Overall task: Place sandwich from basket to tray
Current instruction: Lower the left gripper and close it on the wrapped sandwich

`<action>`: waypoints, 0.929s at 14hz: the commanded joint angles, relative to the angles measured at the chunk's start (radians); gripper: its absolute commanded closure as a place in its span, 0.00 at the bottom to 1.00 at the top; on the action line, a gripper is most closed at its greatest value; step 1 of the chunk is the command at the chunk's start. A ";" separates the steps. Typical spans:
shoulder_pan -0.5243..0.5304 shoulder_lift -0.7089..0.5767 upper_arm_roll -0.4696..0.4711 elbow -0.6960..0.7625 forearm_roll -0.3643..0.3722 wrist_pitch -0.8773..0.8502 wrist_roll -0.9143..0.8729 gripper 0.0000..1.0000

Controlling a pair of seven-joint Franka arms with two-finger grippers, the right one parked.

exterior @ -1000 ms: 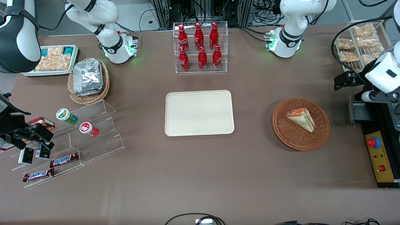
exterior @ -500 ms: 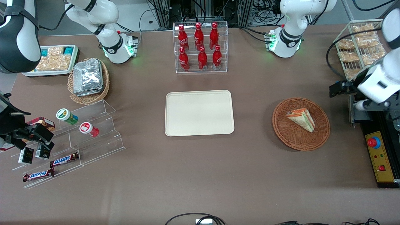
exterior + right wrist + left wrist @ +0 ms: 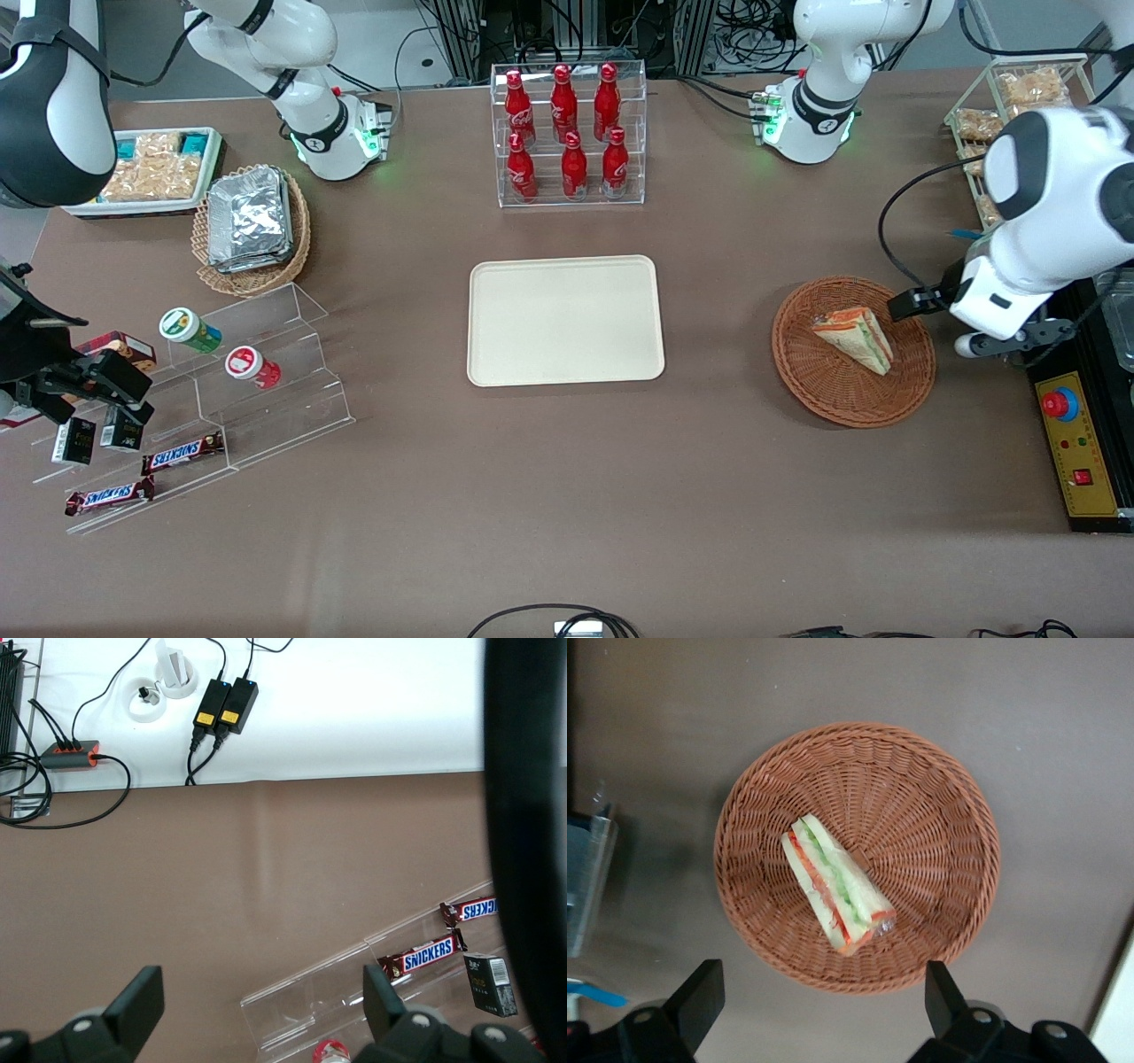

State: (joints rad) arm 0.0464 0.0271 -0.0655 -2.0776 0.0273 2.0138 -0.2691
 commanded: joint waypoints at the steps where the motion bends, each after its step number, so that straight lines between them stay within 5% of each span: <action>1: 0.006 -0.047 -0.005 -0.148 0.011 0.147 -0.131 0.00; 13: 0.000 0.135 -0.005 -0.335 0.017 0.538 -0.395 0.00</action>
State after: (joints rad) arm 0.0453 0.1508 -0.0683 -2.3742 0.0276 2.4819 -0.6294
